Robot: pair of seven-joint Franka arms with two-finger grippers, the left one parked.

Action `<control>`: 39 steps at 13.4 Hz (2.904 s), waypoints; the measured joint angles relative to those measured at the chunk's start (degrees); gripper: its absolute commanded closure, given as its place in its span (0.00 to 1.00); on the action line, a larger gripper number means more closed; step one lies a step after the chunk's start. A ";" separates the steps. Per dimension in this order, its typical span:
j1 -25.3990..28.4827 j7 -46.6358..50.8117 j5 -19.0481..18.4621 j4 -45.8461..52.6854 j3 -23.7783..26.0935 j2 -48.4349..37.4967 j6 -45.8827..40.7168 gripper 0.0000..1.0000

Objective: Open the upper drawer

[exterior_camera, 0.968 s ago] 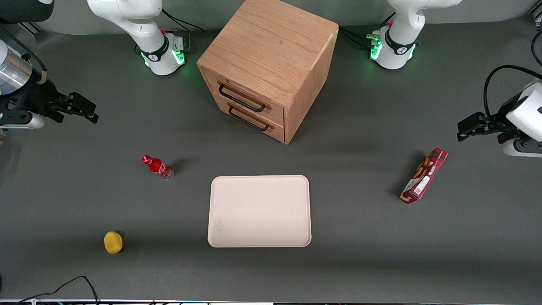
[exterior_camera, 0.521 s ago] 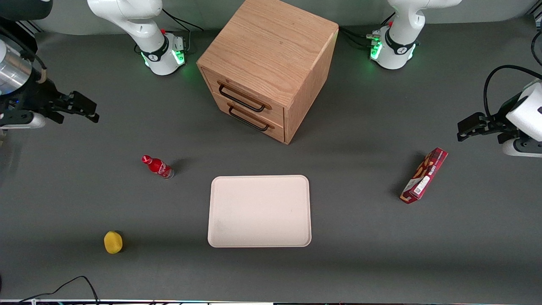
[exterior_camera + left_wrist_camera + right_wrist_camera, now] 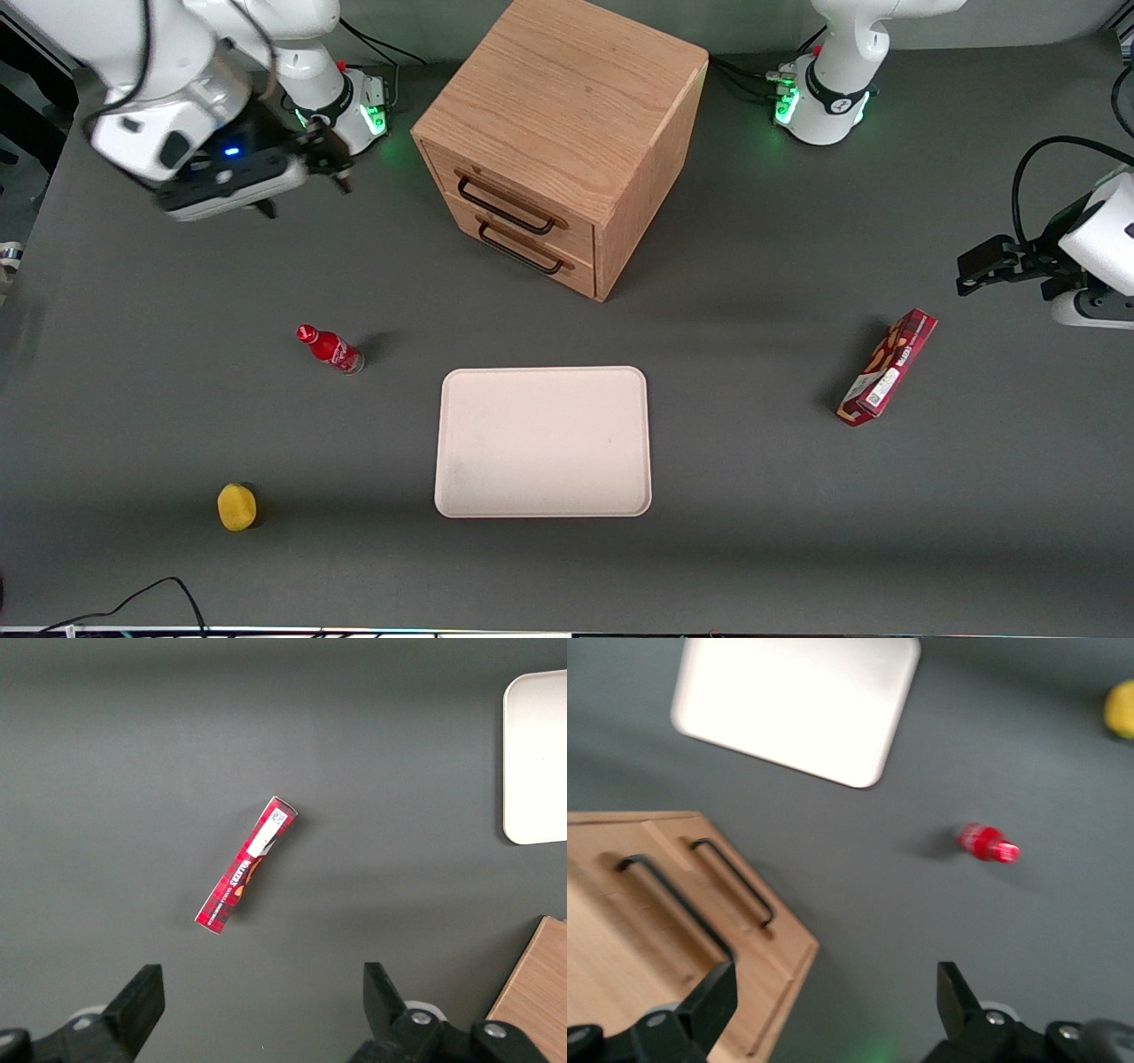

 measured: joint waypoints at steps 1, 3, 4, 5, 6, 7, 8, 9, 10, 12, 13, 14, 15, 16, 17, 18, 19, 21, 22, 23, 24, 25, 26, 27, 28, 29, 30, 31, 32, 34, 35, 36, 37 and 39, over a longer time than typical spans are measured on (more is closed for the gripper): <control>0.02 -0.36 1.96 0.80 1.02 0.90 0.00 0.00; 0.00 -6.11 4.73 1.89 1.47 2.71 -0.03 0.00; -0.06 -10.81 5.81 2.19 1.43 3.68 -0.04 0.00; -0.13 -14.66 6.93 2.34 1.40 4.60 -0.04 0.00; -0.17 -17.01 7.86 2.36 1.39 5.50 -0.05 0.00; -0.16 -18.23 9.08 2.35 1.41 6.42 -0.12 0.00; -0.12 -18.92 10.52 2.35 1.49 7.38 -0.24 0.00; -0.06 -19.39 11.66 2.35 1.70 8.29 -0.31 0.00; -0.01 -19.93 12.16 2.35 2.24 9.12 -0.34 0.00; 0.14 -21.26 12.31 2.31 3.41 10.64 -0.38 0.00; 0.21 -21.99 12.32 2.26 3.79 11.44 -0.36 0.00; 0.25 -22.60 12.32 2.23 4.07 12.26 -0.19 0.00; 0.35 -22.97 12.34 2.09 4.26 13.05 0.37 0.00; 0.42 -23.16 12.35 1.66 4.63 13.79 1.38 0.00; 0.52 -23.28 12.36 0.67 5.19 14.37 2.63 0.00; 0.60 -23.31 12.36 -0.76 5.94 14.74 4.08 0.00; 0.69 -23.51 12.36 -2.49 6.76 14.94 5.76 0.00; 0.90 -24.86 12.36 -6.27 7.95 14.95 9.10 0.00; 0.93 -25.91 12.36 -7.89 8.22 14.93 10.39 0.00; 0.93 -26.83 12.36 -9.24 8.44 14.93 11.54 0.00; 0.92 -27.38 12.36 -10.42 8.72 14.91 12.76 0.00; 0.92 -27.65 12.36 -11.47 9.11 14.91 13.97 0.00; 0.93 -27.72 12.36 -12.41 9.53 14.89 15.31 0.00; 0.93 -27.73 12.36 -13.16 9.81 14.88 16.55 0.00; 0.93 -27.74 12.36 -13.86 9.92 14.87 17.47 0.00; 0.93 -27.76 12.36 -14.49 9.94 14.86 18.12 0.00; 0.92 -27.80 12.36 -15.21 9.98 14.86 18.90 0.00; 0.91 -27.86 12.36 -15.94 10.15 14.85 19.68 0.00; 0.92 -27.88 12.35 -16.69 10.43 14.85 20.40 0.00; 0.92 -27.89 12.35 -17.93 10.93 14.83 21.82 0.00; 0.92 -27.91 12.35 -18.36 11.01 14.82 22.13 0.00; 0.92 -27.97 12.35 -18.73 11.02 14.79 22.52 0.00; 0.92 -28.12 12.35 -19.16 11.02 14.78 23.37 0.00; 0.92 -28.31 12.35 -20.02 11.02 14.78 24.59 0.00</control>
